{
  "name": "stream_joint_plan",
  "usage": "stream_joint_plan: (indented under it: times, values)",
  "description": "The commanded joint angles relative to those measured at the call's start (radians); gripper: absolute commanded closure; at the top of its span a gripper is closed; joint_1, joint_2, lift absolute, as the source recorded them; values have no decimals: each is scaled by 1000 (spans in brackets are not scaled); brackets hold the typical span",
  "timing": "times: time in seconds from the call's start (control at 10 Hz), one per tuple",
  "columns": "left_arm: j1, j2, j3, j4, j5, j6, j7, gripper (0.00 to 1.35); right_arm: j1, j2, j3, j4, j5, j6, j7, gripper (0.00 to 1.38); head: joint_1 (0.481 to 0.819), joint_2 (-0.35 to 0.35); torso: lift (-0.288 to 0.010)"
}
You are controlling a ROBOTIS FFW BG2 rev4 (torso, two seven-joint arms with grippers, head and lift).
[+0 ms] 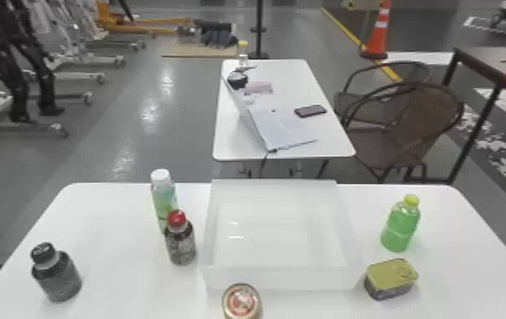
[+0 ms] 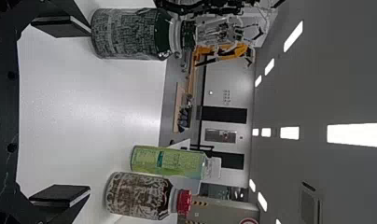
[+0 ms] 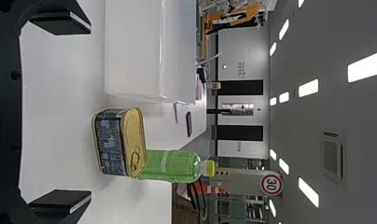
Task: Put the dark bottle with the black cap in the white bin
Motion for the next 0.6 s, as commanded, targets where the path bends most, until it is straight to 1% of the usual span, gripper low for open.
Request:
stream_joint_plan:
  times: [0.0,0.5]
  values:
    - [0,-6,-1,0,0,0,0,116,0,-1,0,-1,1,0,0,64,549,0,-100]
    - [0,-6,-1,2,5,-1,0,116,0,-1,0,-1,5,0,0,64,549,0,-100]
